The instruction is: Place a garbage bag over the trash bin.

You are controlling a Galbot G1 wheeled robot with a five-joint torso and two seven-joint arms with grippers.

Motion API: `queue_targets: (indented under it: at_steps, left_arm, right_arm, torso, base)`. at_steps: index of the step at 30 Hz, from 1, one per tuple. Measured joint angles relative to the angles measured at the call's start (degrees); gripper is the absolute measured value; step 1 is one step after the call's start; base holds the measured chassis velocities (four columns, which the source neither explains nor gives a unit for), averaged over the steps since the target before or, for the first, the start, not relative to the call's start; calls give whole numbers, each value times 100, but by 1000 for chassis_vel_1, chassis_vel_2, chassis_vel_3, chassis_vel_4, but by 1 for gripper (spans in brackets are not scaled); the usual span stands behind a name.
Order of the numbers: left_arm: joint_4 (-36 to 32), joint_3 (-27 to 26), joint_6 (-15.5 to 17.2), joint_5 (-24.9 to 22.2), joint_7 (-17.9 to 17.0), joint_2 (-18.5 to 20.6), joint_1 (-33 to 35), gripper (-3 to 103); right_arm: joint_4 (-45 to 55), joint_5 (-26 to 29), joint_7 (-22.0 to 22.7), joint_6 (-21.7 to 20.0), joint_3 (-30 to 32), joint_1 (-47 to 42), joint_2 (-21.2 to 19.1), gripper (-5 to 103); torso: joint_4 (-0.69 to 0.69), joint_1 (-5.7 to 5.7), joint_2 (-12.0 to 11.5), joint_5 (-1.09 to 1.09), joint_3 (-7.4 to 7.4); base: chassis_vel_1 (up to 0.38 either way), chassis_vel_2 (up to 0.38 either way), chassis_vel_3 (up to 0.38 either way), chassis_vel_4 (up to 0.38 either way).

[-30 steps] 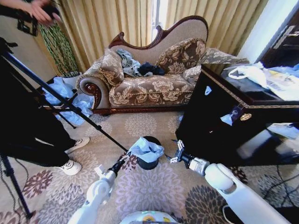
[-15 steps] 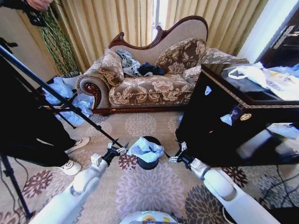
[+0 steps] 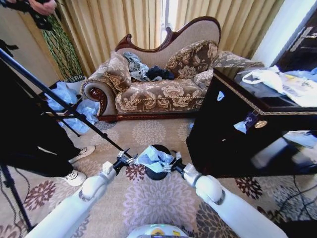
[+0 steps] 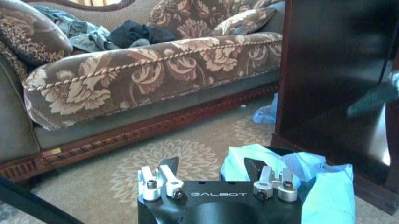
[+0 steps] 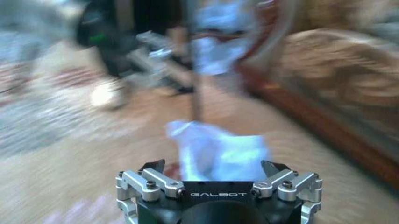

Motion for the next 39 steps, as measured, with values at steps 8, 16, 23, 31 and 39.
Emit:
queue_targets:
  at_steps: [8,16,23,31,39]
  left_arm:
    - [214,-26,-160,-64,189,33,-215,72]
    - [442,103,-289,-100,393,230,-589,72]
    - [494,359,-276,-152,421,228,-935,72]
    - [773,975,-266,-161,510,186,-1745,72]
    - [1103,1679,-277,-191,601,205,-2511,72]
  right_arm:
    - [-1228,96,-649,133,-1506,1764,596,100]
    - [-1739,-495,-814,287,-1676,2045,861,100]
    - [-1785,-790,-1036,304,-1605,2090,612,100]
    - [-2088,-853,-1167,392,-1660,2021,554,100]
    - [-1951,-646,-1235,373,-1778,1822,294,100]
  torso:
    - [1,1,-1,5,1]
    - [0,1,-1,6,1]
    - [0,0,-1,2,0]
    - [0,0,-1,5,0]
    - [-1,0,0,4,0]
  base:
    - [0,0,0,0]
    - [0,0,0,0]
    - [0,0,0,0]
    - [0,0,0,0]
    - [0,0,0,0]
